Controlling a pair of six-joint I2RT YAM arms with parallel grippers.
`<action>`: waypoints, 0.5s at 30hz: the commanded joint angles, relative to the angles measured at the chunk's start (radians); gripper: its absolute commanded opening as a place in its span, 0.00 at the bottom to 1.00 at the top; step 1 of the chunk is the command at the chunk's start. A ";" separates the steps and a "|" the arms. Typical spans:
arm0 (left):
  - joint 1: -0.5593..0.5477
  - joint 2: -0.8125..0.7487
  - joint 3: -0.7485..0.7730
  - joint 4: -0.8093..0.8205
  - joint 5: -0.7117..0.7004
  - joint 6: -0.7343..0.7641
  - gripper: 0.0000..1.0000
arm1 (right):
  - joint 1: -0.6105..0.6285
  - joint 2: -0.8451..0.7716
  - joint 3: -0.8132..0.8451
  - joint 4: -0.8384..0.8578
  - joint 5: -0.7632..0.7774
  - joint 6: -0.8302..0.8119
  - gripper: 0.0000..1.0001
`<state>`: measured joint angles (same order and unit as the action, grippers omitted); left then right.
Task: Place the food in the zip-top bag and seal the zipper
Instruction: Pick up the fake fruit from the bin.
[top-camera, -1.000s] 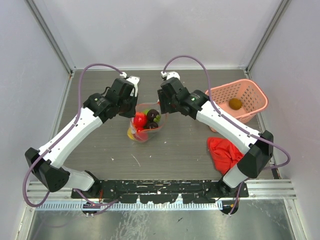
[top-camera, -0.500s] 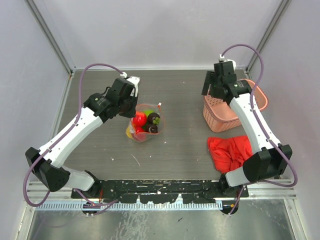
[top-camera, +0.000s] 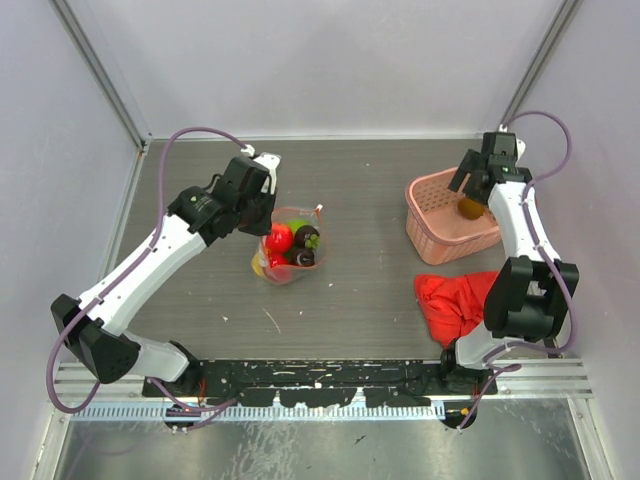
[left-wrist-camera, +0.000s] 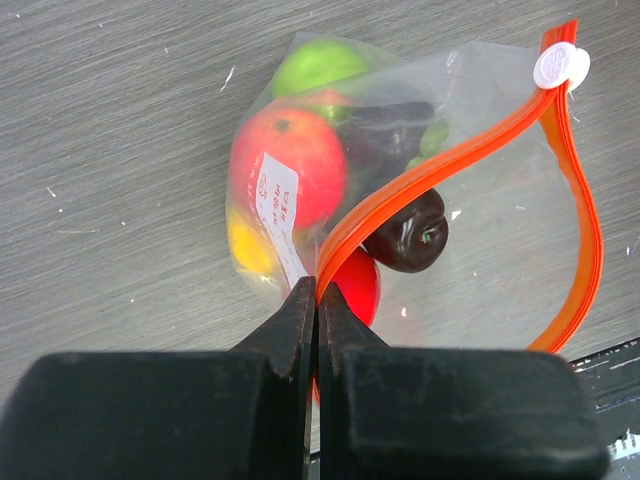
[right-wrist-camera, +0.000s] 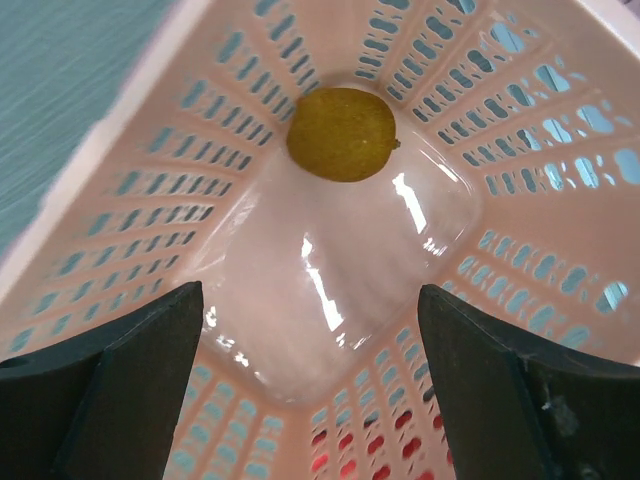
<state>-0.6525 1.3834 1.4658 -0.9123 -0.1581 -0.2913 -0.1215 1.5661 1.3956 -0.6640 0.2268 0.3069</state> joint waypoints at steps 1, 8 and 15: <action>0.005 -0.030 -0.010 0.051 0.002 0.017 0.00 | -0.051 0.015 -0.068 0.221 -0.061 -0.047 0.94; 0.005 -0.020 -0.012 0.049 -0.005 0.020 0.00 | -0.112 0.057 -0.148 0.423 -0.142 -0.110 0.99; 0.005 -0.025 -0.017 0.047 -0.011 0.023 0.00 | -0.123 0.142 -0.173 0.526 -0.190 -0.143 1.00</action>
<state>-0.6525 1.3834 1.4502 -0.9070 -0.1585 -0.2886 -0.2405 1.6684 1.2236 -0.2714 0.0864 0.2043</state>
